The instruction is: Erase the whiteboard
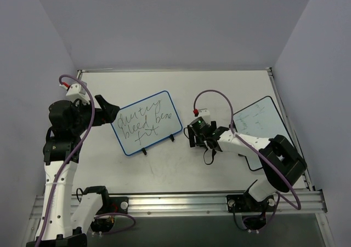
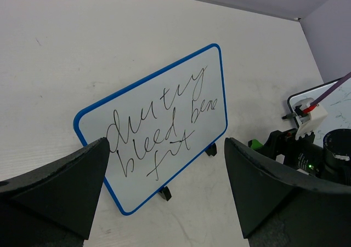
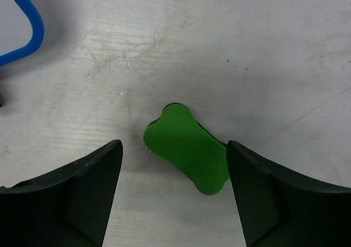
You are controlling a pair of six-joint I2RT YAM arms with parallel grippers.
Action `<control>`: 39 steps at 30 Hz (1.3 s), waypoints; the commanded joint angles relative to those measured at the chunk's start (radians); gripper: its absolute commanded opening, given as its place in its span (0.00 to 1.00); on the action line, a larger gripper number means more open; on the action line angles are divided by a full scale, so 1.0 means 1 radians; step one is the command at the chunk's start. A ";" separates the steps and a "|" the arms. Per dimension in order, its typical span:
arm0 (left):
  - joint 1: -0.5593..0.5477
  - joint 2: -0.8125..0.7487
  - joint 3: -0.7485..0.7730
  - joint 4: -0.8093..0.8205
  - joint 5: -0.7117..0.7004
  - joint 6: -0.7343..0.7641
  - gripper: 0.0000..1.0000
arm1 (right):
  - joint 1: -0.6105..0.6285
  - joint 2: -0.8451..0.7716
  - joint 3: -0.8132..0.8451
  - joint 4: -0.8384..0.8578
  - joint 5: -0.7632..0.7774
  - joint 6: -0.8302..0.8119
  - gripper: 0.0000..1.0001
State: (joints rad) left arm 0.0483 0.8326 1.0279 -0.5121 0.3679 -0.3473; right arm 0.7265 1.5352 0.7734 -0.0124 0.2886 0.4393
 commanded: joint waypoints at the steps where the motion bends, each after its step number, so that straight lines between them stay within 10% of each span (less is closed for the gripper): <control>1: -0.002 -0.004 0.009 0.044 0.017 0.005 0.94 | -0.041 -0.007 0.000 -0.014 -0.032 -0.014 0.72; 39: -0.002 -0.001 0.009 0.046 0.019 0.005 0.94 | 0.016 -0.095 -0.005 -0.043 -0.125 0.075 0.68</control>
State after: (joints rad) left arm 0.0475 0.8326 1.0279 -0.5121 0.3679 -0.3473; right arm 0.7227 1.4914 0.7532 0.0074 0.1223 0.4900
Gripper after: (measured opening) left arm 0.941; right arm 0.686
